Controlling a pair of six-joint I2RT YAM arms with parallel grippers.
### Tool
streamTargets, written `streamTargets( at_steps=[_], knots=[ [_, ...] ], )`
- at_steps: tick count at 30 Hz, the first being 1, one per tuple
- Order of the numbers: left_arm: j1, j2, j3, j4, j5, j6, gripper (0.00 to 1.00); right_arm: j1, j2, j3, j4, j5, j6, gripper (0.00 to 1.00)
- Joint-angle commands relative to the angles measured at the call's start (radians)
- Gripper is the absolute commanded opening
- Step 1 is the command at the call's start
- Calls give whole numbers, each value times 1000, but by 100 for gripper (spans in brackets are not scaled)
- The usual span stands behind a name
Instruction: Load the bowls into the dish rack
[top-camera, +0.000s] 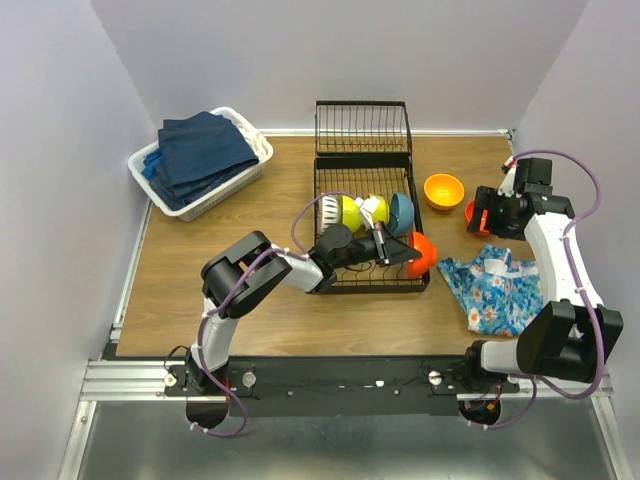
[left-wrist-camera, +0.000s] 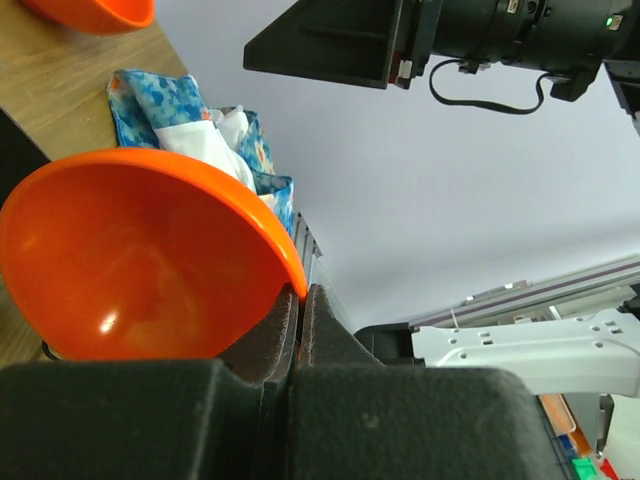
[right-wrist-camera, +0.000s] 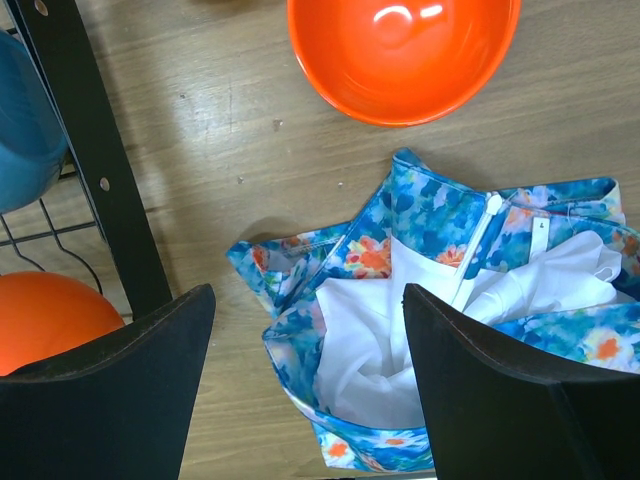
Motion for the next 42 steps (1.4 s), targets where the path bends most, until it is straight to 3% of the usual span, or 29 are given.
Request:
streamTargets(
  at_steps=[1,12,26,42],
  knots=[
    [11,43,23,106,33,-25,0,-7,-3,-17,5,19,-6,84],
    [31,130,53,103,42,-54,0,-7,5,-22,9,27,-13,84],
    [38,150,35,18,67,18,0,-7,25,-11,15,9,-9,84],
    [41,66,-23,-44,64,129,0,-9,18,-17,21,-16,3,84]
  ],
)
